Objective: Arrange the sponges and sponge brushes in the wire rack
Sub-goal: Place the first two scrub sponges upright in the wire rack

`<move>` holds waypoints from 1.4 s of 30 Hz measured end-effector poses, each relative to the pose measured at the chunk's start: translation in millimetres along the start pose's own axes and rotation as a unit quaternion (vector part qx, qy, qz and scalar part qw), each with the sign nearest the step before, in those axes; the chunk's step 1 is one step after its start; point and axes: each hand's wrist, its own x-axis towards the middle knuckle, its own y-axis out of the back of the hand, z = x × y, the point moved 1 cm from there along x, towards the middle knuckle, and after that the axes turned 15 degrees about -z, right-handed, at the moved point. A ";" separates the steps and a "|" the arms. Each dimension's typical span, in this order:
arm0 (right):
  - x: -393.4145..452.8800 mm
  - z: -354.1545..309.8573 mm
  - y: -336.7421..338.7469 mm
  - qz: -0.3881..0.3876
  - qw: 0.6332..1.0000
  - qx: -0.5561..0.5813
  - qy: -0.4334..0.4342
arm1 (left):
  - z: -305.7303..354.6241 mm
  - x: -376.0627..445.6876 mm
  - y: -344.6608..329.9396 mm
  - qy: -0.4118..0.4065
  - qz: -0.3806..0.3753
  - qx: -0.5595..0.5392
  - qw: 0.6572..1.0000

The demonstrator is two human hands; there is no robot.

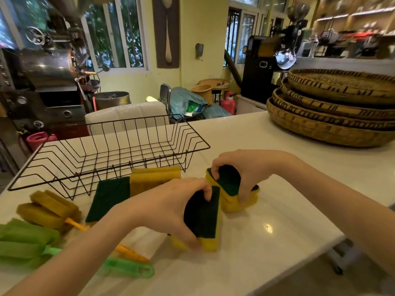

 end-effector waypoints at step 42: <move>190.8 27.2 134.6 0.198 0.958 0.111 0.176 | -222.6 56.5 118.0 0.194 0.153 0.043 0.968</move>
